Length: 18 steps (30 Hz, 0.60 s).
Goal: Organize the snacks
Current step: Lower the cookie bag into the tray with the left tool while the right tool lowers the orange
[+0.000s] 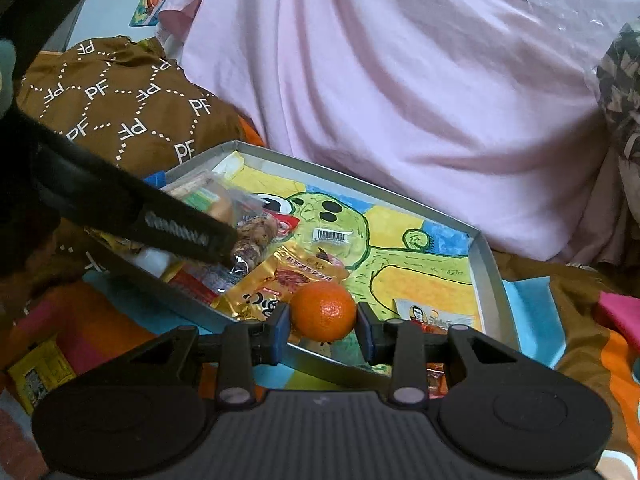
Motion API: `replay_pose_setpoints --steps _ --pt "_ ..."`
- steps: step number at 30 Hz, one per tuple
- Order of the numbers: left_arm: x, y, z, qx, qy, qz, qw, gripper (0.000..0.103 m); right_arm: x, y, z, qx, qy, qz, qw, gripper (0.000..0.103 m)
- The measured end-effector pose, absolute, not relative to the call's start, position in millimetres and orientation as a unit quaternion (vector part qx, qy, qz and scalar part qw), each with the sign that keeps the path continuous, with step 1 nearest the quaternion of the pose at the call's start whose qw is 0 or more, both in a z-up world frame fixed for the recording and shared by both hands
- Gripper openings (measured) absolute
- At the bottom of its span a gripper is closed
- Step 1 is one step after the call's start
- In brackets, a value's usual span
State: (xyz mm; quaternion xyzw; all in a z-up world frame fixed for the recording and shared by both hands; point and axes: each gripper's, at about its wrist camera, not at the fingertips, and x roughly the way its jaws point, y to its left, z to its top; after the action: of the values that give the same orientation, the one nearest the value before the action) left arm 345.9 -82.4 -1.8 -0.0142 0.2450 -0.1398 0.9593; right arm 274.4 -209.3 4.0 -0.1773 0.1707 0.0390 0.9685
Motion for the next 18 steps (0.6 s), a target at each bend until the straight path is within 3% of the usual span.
replay_pose_setpoints --steps 7,11,16,18 --pt "355.5 -77.5 -11.5 -0.048 0.268 -0.145 0.951 0.052 276.1 -209.4 2.9 -0.176 0.173 0.036 0.968 0.04" --pt "356.1 -76.4 -8.9 -0.059 0.272 -0.149 0.949 0.063 274.7 -210.8 3.8 -0.173 0.166 0.021 0.971 0.065" --pt "350.7 -72.7 2.3 -0.067 0.26 -0.145 0.952 0.066 272.2 -215.8 8.4 -0.159 0.163 0.01 0.974 0.077" --pt "346.5 -70.4 8.6 -0.068 0.25 -0.14 0.955 0.074 269.8 -217.4 11.9 -0.154 0.157 0.004 0.975 0.082"
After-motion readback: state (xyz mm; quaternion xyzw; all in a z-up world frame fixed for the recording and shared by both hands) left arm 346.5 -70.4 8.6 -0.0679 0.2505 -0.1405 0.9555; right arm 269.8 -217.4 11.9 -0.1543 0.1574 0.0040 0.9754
